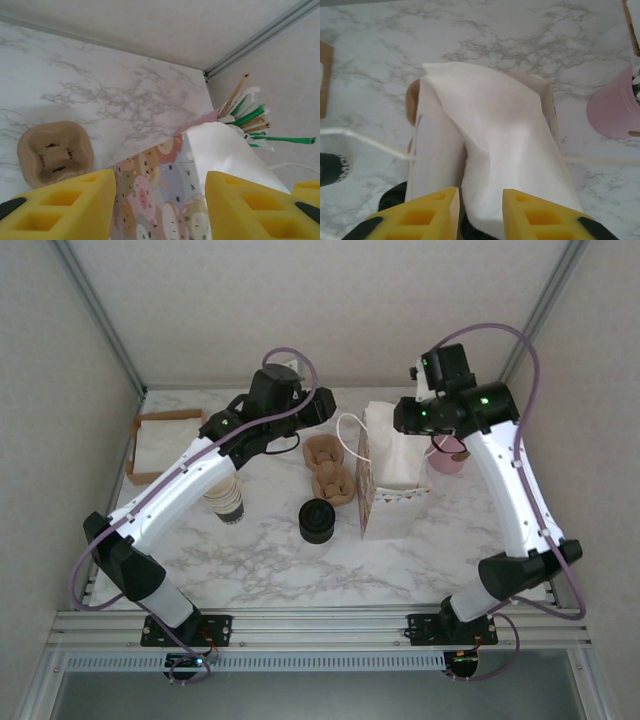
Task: Pack the takeout coffee
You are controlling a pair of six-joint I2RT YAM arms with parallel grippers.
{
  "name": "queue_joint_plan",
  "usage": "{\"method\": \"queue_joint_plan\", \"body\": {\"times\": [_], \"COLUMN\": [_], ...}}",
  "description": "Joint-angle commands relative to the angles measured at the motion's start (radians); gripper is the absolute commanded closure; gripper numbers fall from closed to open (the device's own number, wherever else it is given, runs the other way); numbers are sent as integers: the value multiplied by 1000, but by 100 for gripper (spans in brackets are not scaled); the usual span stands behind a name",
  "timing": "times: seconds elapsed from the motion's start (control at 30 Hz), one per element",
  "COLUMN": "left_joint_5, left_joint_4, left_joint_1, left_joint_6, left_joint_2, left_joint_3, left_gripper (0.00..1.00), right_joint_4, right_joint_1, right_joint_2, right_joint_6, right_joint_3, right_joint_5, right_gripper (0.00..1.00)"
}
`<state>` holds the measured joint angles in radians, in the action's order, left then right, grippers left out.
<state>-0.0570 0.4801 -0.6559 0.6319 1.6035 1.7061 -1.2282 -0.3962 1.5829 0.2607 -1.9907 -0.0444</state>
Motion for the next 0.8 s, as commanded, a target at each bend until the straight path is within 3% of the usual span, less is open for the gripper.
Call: {"method": "queue_joint_plan", "body": {"times": [0.0,0.3,0.47,0.77], "left_joint_5": [-30,-65,-75,-92], "left_joint_4": [-47,-72,-84,-100], "left_joint_1": [19,57,72,84], "left_joint_6": [3,-1,-2,0], "left_joint_2": [-38,-52,-62,-61], "left_joint_3": [-37,-85,-109,-129], "left_gripper": [50,50,51,52], "right_joint_4": [18,41,71,145], "right_joint_1": [-15,-14,-18,-45], "right_joint_2": [57,218,238,215], "right_joint_6": [-18,-26,-16,20], "right_joint_3": [-62,-104,-21,156], "right_joint_5": [-116,-171,-153,-137], "right_gripper": [72,75,83,86]}}
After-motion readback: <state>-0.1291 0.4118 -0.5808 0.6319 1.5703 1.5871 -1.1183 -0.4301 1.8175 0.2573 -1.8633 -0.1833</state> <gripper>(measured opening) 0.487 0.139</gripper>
